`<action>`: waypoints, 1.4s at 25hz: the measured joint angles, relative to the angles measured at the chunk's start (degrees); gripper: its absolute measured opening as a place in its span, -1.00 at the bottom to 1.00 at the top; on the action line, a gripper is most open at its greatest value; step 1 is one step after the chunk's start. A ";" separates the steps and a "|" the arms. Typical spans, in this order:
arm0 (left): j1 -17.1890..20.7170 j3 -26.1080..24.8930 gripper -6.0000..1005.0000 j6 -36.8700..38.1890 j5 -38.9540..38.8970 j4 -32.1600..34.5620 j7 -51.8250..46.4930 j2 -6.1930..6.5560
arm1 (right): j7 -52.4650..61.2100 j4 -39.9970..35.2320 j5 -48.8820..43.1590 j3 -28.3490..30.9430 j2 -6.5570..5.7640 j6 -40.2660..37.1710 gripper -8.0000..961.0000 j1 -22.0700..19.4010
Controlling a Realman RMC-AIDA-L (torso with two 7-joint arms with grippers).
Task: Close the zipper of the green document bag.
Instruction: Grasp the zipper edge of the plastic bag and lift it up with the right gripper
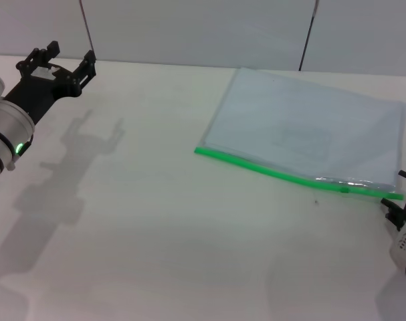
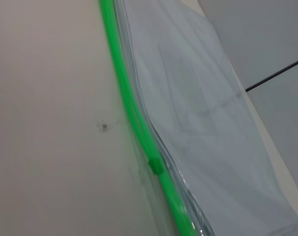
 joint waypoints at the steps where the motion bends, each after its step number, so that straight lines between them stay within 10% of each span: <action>1: 0.00 0.00 0.44 0.00 0.00 0.00 0.00 0.00 | 0.00 0.33 -0.15 0.01 -0.01 0.05 0.19 0.18; 35: -0.39 -0.05 0.44 0.65 -0.12 0.00 0.06 0.03 | -0.56 0.26 -1.21 -0.87 0.02 0.15 0.18 0.50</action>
